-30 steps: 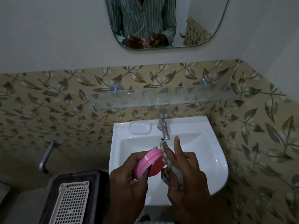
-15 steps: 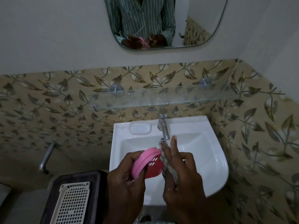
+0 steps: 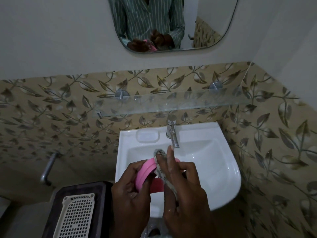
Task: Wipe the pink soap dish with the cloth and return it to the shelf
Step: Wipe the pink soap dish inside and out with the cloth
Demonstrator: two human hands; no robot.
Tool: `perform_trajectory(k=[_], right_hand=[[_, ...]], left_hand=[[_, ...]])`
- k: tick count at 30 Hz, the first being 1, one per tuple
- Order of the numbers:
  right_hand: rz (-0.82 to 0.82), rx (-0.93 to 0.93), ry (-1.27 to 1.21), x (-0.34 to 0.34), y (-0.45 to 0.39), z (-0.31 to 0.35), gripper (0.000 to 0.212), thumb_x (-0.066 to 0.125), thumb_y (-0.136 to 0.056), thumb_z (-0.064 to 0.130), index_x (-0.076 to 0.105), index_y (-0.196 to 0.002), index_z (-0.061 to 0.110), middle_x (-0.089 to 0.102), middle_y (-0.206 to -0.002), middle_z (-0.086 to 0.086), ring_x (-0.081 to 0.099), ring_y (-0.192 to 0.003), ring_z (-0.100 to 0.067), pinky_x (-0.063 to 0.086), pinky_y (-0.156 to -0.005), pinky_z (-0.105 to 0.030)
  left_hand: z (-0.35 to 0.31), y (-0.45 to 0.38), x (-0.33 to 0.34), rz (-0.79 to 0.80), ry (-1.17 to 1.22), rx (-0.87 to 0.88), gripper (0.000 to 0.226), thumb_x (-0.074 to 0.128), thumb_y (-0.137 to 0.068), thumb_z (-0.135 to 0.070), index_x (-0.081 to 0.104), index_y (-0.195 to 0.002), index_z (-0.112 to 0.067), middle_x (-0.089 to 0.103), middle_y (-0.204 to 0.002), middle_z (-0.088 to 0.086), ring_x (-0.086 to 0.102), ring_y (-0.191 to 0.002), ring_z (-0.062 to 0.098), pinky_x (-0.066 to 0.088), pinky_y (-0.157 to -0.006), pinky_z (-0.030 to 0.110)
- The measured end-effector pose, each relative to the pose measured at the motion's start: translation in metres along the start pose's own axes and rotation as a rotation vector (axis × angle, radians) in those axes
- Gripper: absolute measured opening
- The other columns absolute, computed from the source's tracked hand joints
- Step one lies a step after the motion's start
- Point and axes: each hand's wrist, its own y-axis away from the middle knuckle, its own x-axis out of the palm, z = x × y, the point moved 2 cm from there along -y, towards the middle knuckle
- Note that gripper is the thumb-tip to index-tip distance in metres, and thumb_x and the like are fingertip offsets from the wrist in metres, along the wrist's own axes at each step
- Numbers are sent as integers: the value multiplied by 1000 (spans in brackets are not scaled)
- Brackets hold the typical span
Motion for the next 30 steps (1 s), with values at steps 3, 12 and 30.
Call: perform_trajectory(k=[3,12,30], right_hand=[[-33,8,19,-3,-1,-11,79,63,-78,0,30,-149,10,52,-109,-3,64,-90,-11,57,-76,-20],[-38,-18,8,0,-1,-2,69,57,-86,5,31,-149,13,55,-111,-10,66,-96,-21,59,-76,-33],[-101,265,-171,-17,-4,-64,67,72,-84,11,45,-139,39,62,-115,15,57,-105,11,42,-90,-5]], left_hand=[[-3,0,1,-49,10,11,69,67,-78,8,71,-101,-57,73,-92,-36,70,-84,-13,51,-71,0],[-2,0,2,-25,-16,-19,70,65,-80,6,67,-104,-60,72,-94,-36,69,-85,-13,50,-71,0],[24,6,-14,52,79,-71,50,75,-82,5,70,-100,-41,78,-99,-20,74,-91,-1,58,-77,12]])
